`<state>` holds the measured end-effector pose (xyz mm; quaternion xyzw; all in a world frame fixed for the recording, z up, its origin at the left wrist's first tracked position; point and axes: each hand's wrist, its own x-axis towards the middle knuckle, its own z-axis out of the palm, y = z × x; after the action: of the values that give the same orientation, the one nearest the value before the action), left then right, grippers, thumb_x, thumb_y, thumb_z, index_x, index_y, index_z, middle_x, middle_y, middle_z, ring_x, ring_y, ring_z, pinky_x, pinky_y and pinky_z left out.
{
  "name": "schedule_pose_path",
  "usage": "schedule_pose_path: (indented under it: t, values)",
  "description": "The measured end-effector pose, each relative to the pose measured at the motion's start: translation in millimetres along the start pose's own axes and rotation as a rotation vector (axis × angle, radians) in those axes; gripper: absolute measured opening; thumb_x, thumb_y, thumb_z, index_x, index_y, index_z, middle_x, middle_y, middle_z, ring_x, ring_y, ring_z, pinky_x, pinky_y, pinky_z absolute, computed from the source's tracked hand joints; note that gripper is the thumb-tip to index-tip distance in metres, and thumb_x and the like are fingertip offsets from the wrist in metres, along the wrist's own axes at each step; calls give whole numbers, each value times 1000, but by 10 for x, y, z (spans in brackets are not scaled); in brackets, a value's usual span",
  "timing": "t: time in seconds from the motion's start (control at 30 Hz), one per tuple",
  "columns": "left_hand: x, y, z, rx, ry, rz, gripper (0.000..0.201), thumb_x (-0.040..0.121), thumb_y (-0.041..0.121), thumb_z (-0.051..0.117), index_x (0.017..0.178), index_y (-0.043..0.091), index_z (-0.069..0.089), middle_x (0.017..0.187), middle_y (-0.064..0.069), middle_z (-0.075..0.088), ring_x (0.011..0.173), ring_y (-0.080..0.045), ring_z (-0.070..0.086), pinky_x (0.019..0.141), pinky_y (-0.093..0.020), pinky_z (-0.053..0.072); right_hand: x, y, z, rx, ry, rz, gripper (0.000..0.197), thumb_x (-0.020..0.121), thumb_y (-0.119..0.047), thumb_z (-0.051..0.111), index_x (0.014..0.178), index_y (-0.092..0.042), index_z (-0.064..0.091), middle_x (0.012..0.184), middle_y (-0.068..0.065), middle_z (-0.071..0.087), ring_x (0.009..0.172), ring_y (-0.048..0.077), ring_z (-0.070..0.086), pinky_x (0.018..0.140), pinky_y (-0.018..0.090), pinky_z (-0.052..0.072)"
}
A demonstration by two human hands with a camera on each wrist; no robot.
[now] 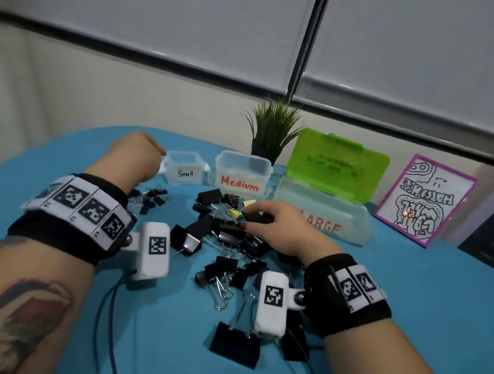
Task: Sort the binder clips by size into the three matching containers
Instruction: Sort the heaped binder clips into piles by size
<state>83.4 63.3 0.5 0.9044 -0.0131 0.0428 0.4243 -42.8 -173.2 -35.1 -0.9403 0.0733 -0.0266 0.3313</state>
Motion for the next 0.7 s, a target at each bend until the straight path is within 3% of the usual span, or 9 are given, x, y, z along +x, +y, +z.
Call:
schedule_pose_path:
  t: [0.07,0.17,0.27,0.37,0.43,0.5,0.53,0.6,0.7]
  values:
    - [84,-102,1,91,-27,-55,37,98,0,40,127,3,64,131,-17,61,118,-36,58,93,-39,49,-1,25,35,-17,-74,-30,41,89,-42,72,128,-34,65,118,-5,66,99,12,62,85,23,46]
    - [98,-178,10,357,-76,-112,46,102,7,35,145,15,50,147,-10,50,131,-29,51,103,-34,44,20,44,47,-34,-108,-41,43,86,-50,72,125,-34,67,114,-4,67,94,11,63,80,22,46]
    - [114,-189,-5,485,-119,-126,43,102,7,36,140,15,55,144,-9,52,128,-28,53,100,-33,44,45,82,40,-35,-82,-38,32,84,-48,75,109,-28,72,102,-3,70,88,12,64,75,23,48]
    - [74,-164,9,558,-167,-104,43,101,6,37,140,12,55,144,-10,52,128,-28,53,100,-34,44,48,77,11,-52,-34,-56,16,89,-34,72,99,-22,74,95,0,72,83,15,64,69,24,50]
    - [145,-198,20,559,-171,-86,38,99,18,47,133,6,59,137,-15,57,124,-34,55,97,-38,46,69,86,-11,-72,-4,-54,10,93,-25,67,97,-21,75,95,-1,72,87,15,64,74,26,51]
    - [110,-147,-2,514,-114,-42,48,91,41,56,126,9,64,128,-15,62,117,-37,58,100,-43,47,82,94,-35,-85,16,-38,14,95,-19,61,96,-21,75,98,-2,72,91,17,65,81,29,53]
    - [32,-73,-18,465,-104,-17,47,89,46,61,122,12,66,124,-13,64,113,-36,59,100,-45,47,80,94,-47,-90,29,-30,15,96,-19,60,95,-20,75,97,-2,71,90,18,64,79,29,51]
    - [-186,92,-35,376,-156,42,39,89,46,68,115,17,69,113,-7,66,103,-27,59,93,-37,47,46,70,-63,-62,43,-25,14,95,-29,64,94,-19,74,90,-2,68,81,16,61,68,27,46]
    - [-572,312,-13,382,-352,103,45,77,58,75,104,23,70,94,6,67,84,-11,59,77,-30,42,-23,5,-62,13,71,-67,25,79,-46,80,91,-24,73,92,-7,66,82,8,60,65,25,44]
